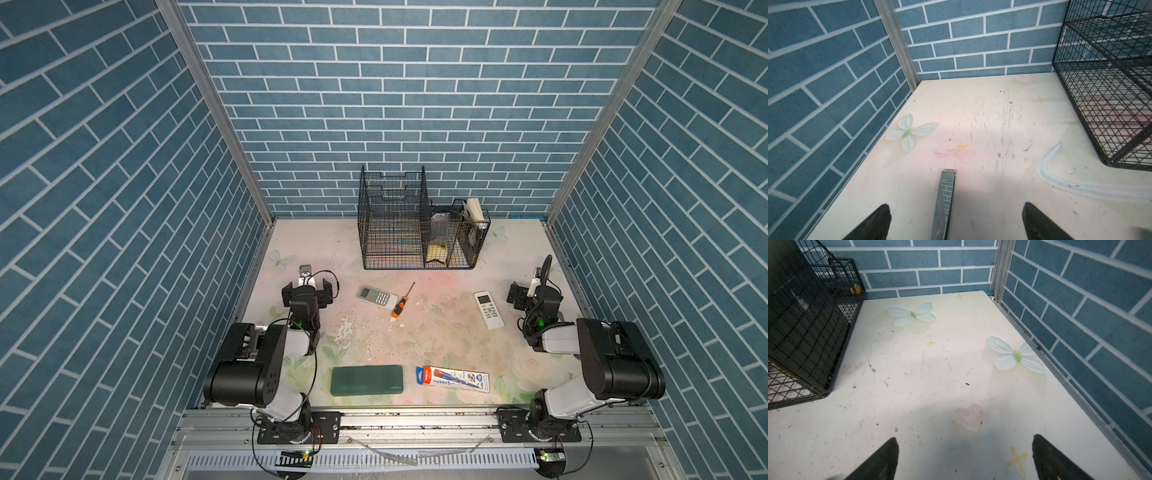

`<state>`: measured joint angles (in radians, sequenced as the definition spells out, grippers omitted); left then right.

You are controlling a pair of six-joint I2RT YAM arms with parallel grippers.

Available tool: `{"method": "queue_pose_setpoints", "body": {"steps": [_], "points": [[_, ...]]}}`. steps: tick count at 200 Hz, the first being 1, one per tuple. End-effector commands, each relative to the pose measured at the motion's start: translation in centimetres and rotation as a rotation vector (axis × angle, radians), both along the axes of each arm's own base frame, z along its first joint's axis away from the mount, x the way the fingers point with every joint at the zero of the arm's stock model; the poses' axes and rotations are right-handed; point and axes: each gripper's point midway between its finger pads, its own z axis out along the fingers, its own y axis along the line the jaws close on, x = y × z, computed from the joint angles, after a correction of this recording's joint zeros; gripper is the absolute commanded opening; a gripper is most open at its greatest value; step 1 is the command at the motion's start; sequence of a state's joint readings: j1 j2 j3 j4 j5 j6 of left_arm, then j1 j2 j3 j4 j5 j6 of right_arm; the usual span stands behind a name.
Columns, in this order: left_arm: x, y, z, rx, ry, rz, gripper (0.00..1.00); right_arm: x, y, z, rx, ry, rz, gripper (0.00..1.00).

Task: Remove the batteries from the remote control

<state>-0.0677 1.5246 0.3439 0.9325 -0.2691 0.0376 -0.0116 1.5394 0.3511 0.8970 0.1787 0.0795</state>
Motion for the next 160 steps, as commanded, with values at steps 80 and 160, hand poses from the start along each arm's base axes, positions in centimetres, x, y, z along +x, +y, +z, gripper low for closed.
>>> {"method": "queue_pose_setpoints", "body": {"steps": [80, 160], "points": [[-3.1, 1.6, 9.6, -0.303, -0.050, 0.138, 1.00, -1.9, 0.5, 6.8, 0.287, 0.297, -0.148, 0.99], [-5.2, -1.7, 8.5, -0.424, 0.193, 0.125, 1.00, -7.0, 7.3, 2.5, 0.154, 0.640, -0.001, 0.97]]}}
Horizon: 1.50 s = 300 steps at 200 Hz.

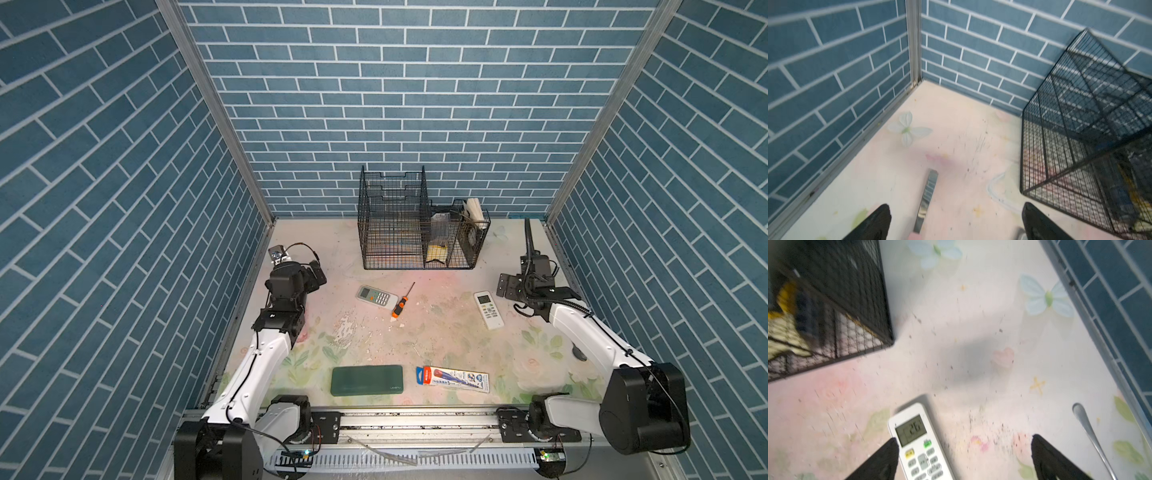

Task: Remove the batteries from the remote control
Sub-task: 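Lower the right gripper onto the white remote while the left arm reaches forward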

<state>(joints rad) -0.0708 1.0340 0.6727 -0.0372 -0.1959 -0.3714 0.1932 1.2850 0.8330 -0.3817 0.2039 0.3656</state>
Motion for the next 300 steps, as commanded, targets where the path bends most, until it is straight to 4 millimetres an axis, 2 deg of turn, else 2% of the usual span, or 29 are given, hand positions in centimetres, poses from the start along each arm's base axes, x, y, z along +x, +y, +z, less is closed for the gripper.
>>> {"method": "queue_pose_setpoints", "body": {"steps": [1, 40, 86, 128, 154, 181, 236, 271, 300], "points": [[-1.9, -0.6, -1.7, -0.045, 0.133, 0.015, 1.00, -2.4, 0.8, -1.5, -0.010, 0.142, 0.009, 0.97], [-2.9, -1.5, -2.7, -0.063, 0.227, 0.024, 1.00, -3.1, 2.5, -4.2, -0.015, 0.255, 0.091, 0.94], [-3.7, -2.6, -3.0, -0.070, 0.298, 0.023, 1.00, -2.8, 4.7, -6.1, 0.003, 0.329, 0.191, 0.93], [-3.7, -3.8, -3.1, -0.072, 0.308, -0.003, 1.00, -2.7, 5.9, -7.6, 0.005, 0.382, 0.237, 0.92], [-3.7, -4.3, -3.4, -0.066, 0.331, -0.017, 1.00, -3.0, 6.2, -8.7, 0.001, 0.422, 0.249, 0.88], [-3.6, -4.8, -3.4, -0.069, 0.338, -0.030, 1.00, -3.2, 6.4, -9.0, -0.005, 0.440, 0.255, 0.83], [-3.5, -5.7, -3.7, -0.087, 0.362, -0.063, 1.00, -3.8, 6.6, -8.9, -0.006, 0.476, 0.246, 0.81], [-3.7, -6.1, -3.8, -0.085, 0.384, -0.079, 1.00, -4.4, 6.9, -9.4, 0.011, 0.501, 0.234, 0.69], [-3.8, -6.5, -3.9, -0.090, 0.394, -0.091, 1.00, -4.9, 7.1, -10.0, 0.020, 0.522, 0.232, 0.65]]}}
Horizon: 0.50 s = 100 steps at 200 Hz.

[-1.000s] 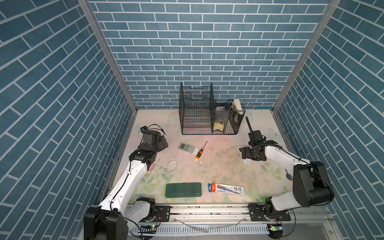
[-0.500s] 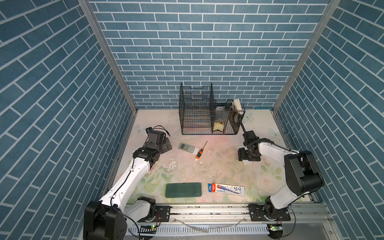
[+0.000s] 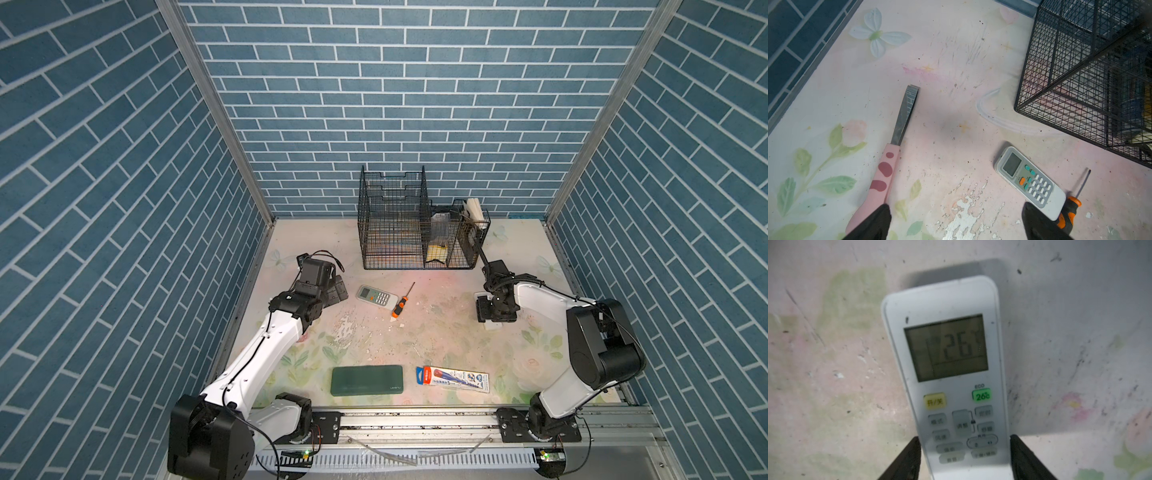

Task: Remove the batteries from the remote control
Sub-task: 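Lower the right gripper onto the white remote while the left arm reaches forward, then close the right gripper on the white remote and lift it toward the left gripper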

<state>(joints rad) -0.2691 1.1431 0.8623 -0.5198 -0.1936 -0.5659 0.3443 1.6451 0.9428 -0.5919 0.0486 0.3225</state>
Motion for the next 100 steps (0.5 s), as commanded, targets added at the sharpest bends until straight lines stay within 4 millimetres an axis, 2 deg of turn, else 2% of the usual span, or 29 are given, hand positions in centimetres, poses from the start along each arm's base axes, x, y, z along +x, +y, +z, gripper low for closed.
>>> {"method": "queue_pose_setpoints", "body": {"steps": [1, 41, 63, 100], "points": [[-0.2, -0.4, 0.2, -0.005, 0.019, -0.013, 1.00, -0.5, 0.5, -0.3, 0.012, 0.040, -0.022, 0.65], [-0.2, -1.3, 0.0, -0.022, 0.029, -0.038, 1.00, -0.7, 0.8, -0.7, 0.018, 0.053, -0.015, 0.52], [-0.3, -2.2, -0.5, -0.035, 0.052, -0.069, 1.00, -0.7, 1.4, -0.7, 0.020, 0.051, 0.004, 0.42], [-0.5, -5.1, -0.9, -0.102, 0.065, -0.135, 1.00, -0.5, 2.4, 1.0, 0.018, 0.011, 0.047, 0.32]]}}
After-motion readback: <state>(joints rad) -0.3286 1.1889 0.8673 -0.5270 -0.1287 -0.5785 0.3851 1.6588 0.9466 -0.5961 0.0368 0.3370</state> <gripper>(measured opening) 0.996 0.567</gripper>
